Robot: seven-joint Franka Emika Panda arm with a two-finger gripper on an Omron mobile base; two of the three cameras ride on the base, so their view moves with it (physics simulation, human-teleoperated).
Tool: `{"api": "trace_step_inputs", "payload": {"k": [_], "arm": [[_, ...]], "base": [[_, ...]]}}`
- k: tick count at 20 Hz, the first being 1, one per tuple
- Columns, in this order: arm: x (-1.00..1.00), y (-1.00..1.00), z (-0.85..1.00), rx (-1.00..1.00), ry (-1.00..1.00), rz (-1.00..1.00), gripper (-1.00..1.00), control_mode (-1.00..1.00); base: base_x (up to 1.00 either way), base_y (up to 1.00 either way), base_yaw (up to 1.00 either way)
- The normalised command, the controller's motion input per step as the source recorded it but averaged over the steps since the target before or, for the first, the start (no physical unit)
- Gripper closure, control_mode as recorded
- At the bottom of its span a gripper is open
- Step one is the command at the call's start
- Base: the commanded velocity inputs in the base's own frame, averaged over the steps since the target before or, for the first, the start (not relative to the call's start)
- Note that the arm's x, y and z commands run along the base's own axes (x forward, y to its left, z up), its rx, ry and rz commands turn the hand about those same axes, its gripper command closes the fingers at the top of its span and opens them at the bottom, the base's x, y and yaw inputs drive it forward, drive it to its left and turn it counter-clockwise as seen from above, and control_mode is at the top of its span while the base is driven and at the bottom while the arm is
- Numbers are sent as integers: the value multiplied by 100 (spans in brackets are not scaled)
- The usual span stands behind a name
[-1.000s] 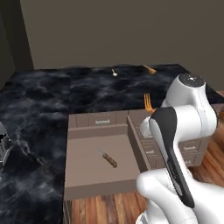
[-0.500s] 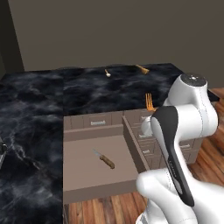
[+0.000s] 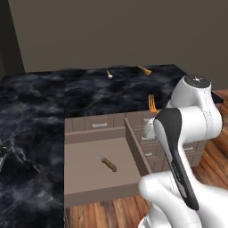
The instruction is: Pick up the metallic utensils from the counter and place them in the open drawer. Make sure not to pick up any wooden utensils.
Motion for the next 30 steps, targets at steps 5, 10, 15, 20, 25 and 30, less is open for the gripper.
{"api": "trace_step_inputs", "payload": {"k": [5, 10, 15, 20, 25, 30], "arm": [[81, 36, -28, 3, 20, 0, 100, -100], [100, 59, -46, 10, 55, 2, 100, -100], [99, 65, -57, 4, 52, 7, 100, -100], [52, 37, -75, -6, 8, 8, 100, -100], [28, 9, -75, -12, -6, 1, 100, -100], [33, 13, -95, -3, -18, 0, 100, -100]], "base": [[0, 0, 0], [0, 0, 0], [0, 0, 0], [0, 0, 0], [0, 0, 0], [0, 0, 0]]}}
